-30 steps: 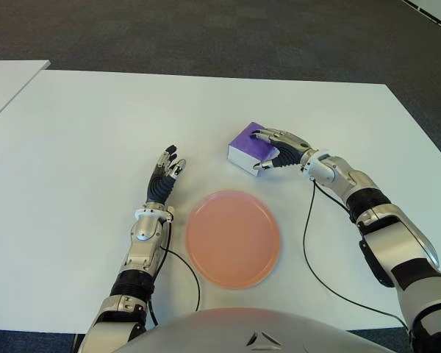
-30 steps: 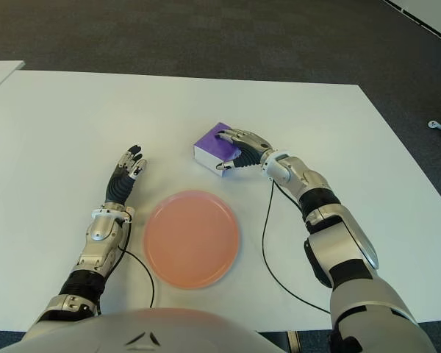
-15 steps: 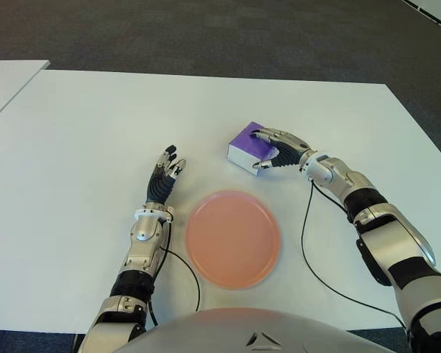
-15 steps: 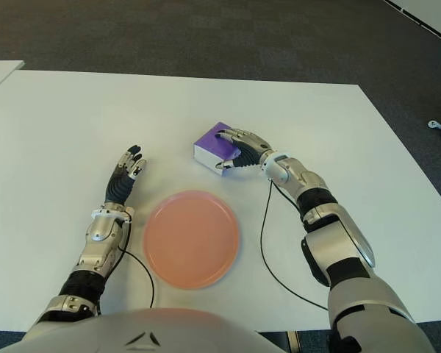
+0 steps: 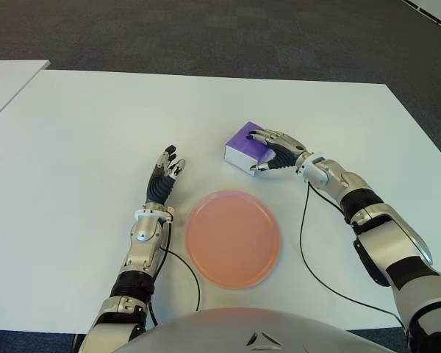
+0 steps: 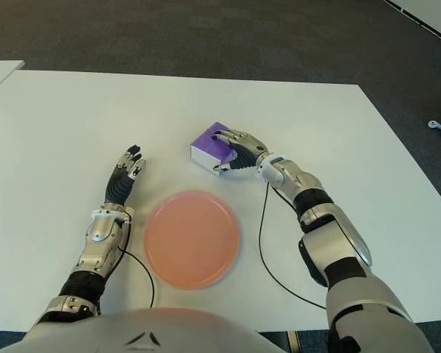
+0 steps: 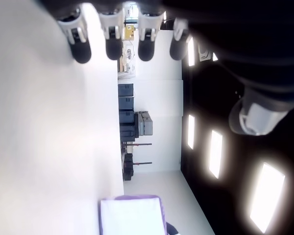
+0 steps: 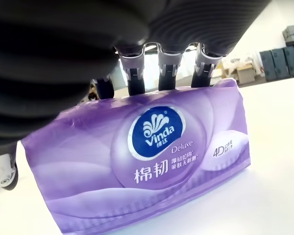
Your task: Put the tissue paper into the plate.
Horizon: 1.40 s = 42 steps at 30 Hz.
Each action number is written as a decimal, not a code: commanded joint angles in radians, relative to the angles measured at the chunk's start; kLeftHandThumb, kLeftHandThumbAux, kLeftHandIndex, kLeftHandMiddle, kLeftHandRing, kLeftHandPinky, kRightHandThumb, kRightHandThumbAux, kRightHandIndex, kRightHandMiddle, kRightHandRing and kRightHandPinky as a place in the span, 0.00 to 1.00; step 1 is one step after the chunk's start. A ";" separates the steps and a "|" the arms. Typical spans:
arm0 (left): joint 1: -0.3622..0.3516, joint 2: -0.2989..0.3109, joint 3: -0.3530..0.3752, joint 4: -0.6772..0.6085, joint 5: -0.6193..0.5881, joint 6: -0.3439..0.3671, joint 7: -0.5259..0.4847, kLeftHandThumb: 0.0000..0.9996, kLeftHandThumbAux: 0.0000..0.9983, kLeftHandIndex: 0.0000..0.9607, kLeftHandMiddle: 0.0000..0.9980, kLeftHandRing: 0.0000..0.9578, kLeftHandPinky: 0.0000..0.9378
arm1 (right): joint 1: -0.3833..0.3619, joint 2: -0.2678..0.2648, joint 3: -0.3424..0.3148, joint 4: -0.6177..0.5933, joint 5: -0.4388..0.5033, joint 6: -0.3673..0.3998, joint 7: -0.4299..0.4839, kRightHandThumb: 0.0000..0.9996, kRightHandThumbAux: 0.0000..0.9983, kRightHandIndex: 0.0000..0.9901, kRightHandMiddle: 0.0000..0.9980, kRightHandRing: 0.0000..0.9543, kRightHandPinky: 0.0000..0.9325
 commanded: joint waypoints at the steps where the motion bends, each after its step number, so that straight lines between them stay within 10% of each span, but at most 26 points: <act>1: 0.063 -0.008 0.001 0.040 0.005 0.061 0.016 0.00 0.44 0.00 0.00 0.00 0.00 | 0.049 -0.004 0.037 -0.010 -0.043 -0.010 0.001 0.17 0.43 0.00 0.00 0.00 0.00; 20: 0.083 -0.014 0.007 0.007 0.005 0.062 0.013 0.00 0.46 0.00 0.00 0.00 0.00 | 0.266 -0.234 0.004 -0.402 -0.085 -0.029 0.007 0.13 0.44 0.00 0.00 0.00 0.00; 31: 0.088 0.000 0.004 0.003 0.003 0.056 -0.007 0.00 0.44 0.00 0.00 0.00 0.00 | 0.317 -0.259 -0.034 -0.505 -0.088 -0.001 0.051 0.12 0.43 0.00 0.00 0.00 0.00; 35: 0.087 0.002 0.004 0.002 0.002 0.058 -0.007 0.00 0.43 0.00 0.00 0.00 0.00 | 0.444 -0.457 -0.114 -0.804 -0.137 0.005 0.143 0.12 0.45 0.00 0.00 0.00 0.00; 42: 0.084 0.002 0.006 0.003 -0.002 0.061 -0.006 0.00 0.43 0.00 0.00 0.00 0.00 | 0.512 -0.514 -0.184 -0.946 -0.157 0.036 0.215 0.12 0.46 0.00 0.00 0.00 0.00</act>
